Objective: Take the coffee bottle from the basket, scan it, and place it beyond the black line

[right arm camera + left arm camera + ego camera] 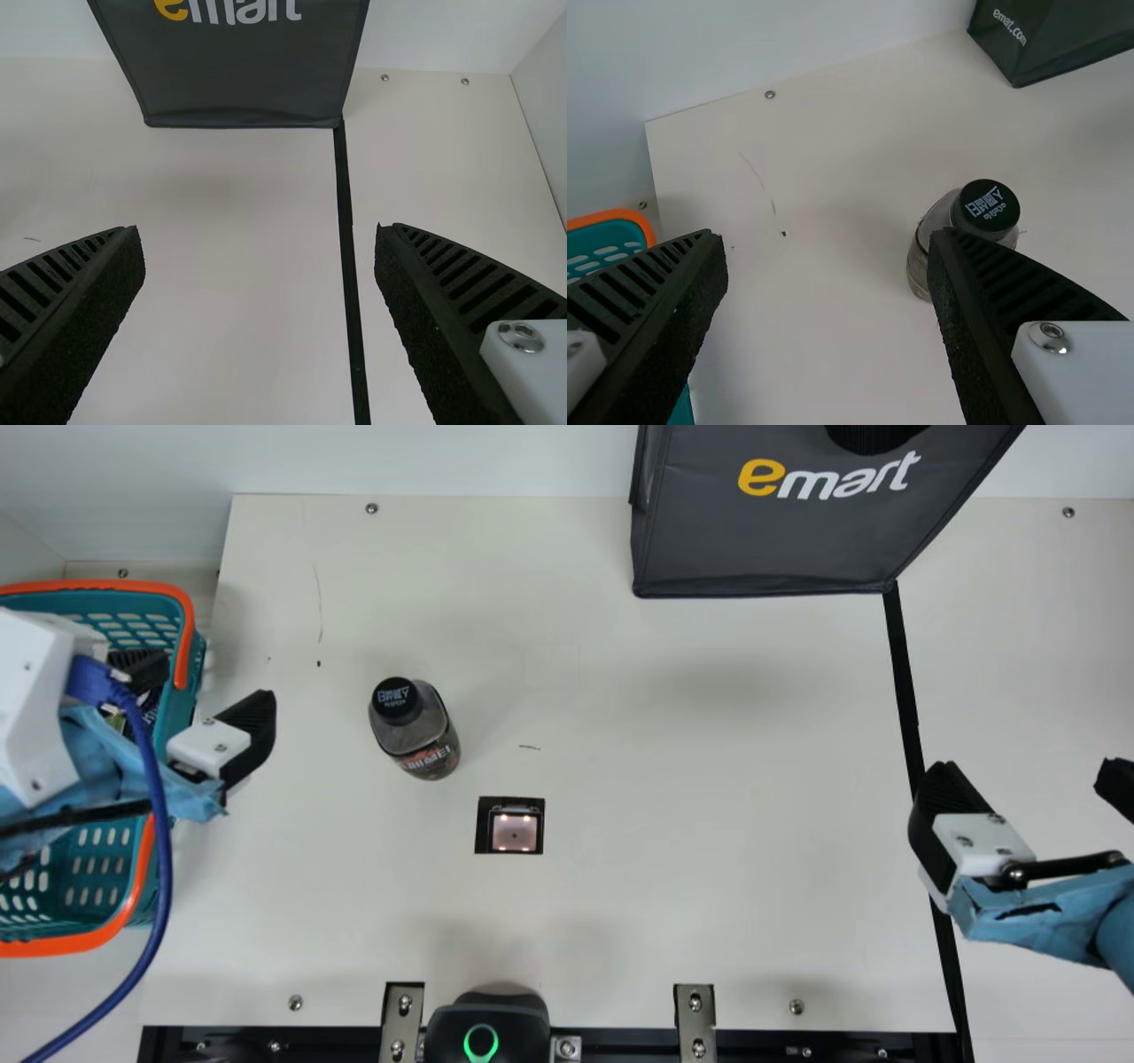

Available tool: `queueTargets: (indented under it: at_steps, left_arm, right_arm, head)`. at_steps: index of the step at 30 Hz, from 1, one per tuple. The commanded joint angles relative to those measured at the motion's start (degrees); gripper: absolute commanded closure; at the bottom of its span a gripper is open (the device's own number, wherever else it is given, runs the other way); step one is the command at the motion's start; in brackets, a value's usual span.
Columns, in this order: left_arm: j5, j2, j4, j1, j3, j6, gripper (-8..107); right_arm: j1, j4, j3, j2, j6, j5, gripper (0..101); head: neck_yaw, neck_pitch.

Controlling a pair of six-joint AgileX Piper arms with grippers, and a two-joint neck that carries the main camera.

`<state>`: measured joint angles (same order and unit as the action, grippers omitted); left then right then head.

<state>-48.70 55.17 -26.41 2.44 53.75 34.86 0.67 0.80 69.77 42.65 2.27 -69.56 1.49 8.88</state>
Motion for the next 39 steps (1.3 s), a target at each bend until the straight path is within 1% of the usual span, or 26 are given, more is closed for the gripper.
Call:
queueTargets:
  at_steps: [1,9,15,26,39]
  left_arm:
    - [0.55,-0.07,3.17,-2.94,0.10,-5.44,9]
    - [2.31,0.50,12.27,-10.73,0.39,-17.92,9]
    - [2.62,1.42,19.02,-15.76,0.87,-27.23,9]
    - [1.51,4.46,30.16,-25.69,3.17,-44.51,9]
    - [-0.45,9.44,41.31,-37.25,6.06,-62.28,9]
  right_arm:
    - [0.00,0.00,0.00,0.00,0.00,0.00,10]
    - [0.00,0.00,0.00,0.00,0.00,0.00,10]
    - [0.00,0.00,0.00,0.00,0.00,0.00,10]
    - [0.00,0.00,0.00,0.00,0.00,0.00,10]
    - [0.00,0.00,0.00,0.00,0.00,-0.06,10]
  head:
    - [0.09,-0.96]
    - [0.09,-0.96]
    - [0.09,-0.96]
    - [0.09,-0.96]
    - [0.09,-0.96]
